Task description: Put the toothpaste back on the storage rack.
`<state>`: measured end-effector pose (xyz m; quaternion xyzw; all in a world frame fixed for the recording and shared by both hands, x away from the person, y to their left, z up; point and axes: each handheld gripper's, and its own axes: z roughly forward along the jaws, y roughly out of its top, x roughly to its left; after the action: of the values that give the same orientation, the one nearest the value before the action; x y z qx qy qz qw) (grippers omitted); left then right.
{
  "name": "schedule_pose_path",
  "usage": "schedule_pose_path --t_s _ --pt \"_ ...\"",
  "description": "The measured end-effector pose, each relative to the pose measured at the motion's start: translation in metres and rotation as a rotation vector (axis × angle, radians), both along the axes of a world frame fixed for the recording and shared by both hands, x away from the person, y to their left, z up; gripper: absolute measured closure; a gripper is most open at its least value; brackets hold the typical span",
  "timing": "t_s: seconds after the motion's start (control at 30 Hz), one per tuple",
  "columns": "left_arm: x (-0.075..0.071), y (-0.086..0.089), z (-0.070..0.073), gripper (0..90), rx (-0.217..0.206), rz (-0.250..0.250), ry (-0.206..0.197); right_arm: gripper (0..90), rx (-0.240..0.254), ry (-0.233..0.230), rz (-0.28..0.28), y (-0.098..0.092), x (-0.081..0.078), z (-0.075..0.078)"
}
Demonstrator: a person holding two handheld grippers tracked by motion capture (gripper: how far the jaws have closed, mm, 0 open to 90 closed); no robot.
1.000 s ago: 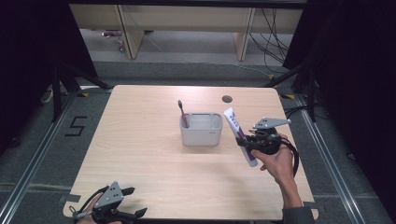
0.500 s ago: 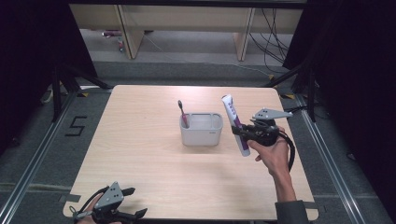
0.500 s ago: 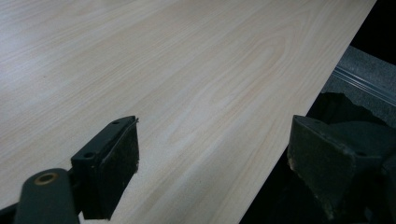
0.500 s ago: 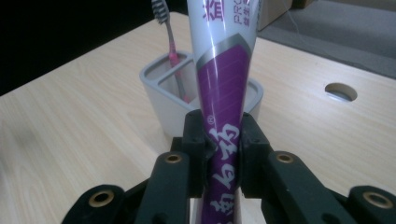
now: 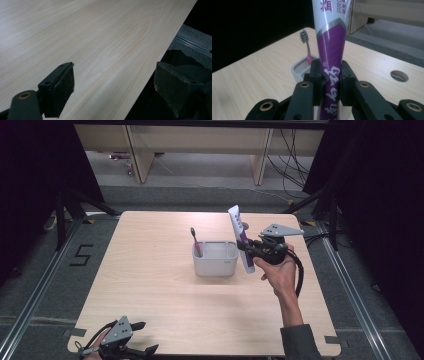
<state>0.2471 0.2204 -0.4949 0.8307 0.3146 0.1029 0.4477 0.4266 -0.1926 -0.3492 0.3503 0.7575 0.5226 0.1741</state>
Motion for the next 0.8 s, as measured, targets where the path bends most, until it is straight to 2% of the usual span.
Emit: schedule_pose_path --t_s 0.03,0.07,0.2,0.27,0.37,0.4,0.43,0.47,0.5,0.53,0.57,0.63,0.7,0.73,0.8 --pt "0.000 0.001 0.001 15.9 0.012 -0.005 0.006 76.9 -0.002 -0.002 0.000 0.004 0.002 0.002" --pt "0.000 0.001 0.000 15.9 0.001 -0.004 0.003 76.9 -0.013 -0.011 -0.006 0.006 0.004 0.004" --pt "0.000 0.000 -0.001 15.9 -0.001 0.003 0.000 76.8 -0.001 -0.038 -0.015 0.016 0.015 0.009" --pt "0.000 0.000 0.000 15.9 0.010 -0.004 0.002 76.8 0.019 -0.030 -0.018 0.021 0.019 0.009" --pt "0.000 0.000 0.000 15.9 0.002 -0.011 0.006 76.8 0.025 -0.032 -0.017 0.027 0.027 0.008" --pt "0.000 0.000 0.000 15.9 0.002 -0.001 -0.001 76.9 0.017 -0.019 -0.017 0.028 0.028 0.008" --pt "0.000 -0.001 0.000 15.9 -0.004 0.000 0.000 76.9 0.012 -0.037 -0.017 0.030 0.031 0.007" --pt "0.000 -0.001 -0.001 15.9 -0.005 -0.001 0.003 76.8 0.014 -0.034 -0.020 0.032 0.033 0.006" --pt "0.001 -0.001 -0.001 15.9 -0.005 -0.009 0.008 76.8 0.022 -0.038 -0.008 0.034 0.035 0.005" --pt "0.001 -0.001 -0.001 15.9 0.008 -0.017 0.017 76.9 0.032 -0.021 -0.015 0.036 0.035 0.005" --pt "0.001 -0.001 -0.002 15.9 0.010 -0.012 0.006 76.9 0.030 -0.027 -0.011 0.037 0.037 0.004" --pt "0.001 -0.001 -0.002 15.9 0.008 -0.021 0.013 76.8 0.017 -0.030 -0.012 0.040 0.040 0.002" --pt "0.000 -0.001 -0.001 15.9 0.006 -0.014 0.011 76.8 0.025 -0.020 -0.013 0.042 0.043 0.001" --pt "0.001 -0.001 -0.002 15.9 0.008 -0.014 0.005 76.8 0.017 -0.043 -0.018 0.042 0.045 0.000" --pt "0.000 -0.001 -0.002 15.9 -0.014 -0.012 0.010 76.8 0.026 -0.038 -0.008 0.046 0.048 -0.002"
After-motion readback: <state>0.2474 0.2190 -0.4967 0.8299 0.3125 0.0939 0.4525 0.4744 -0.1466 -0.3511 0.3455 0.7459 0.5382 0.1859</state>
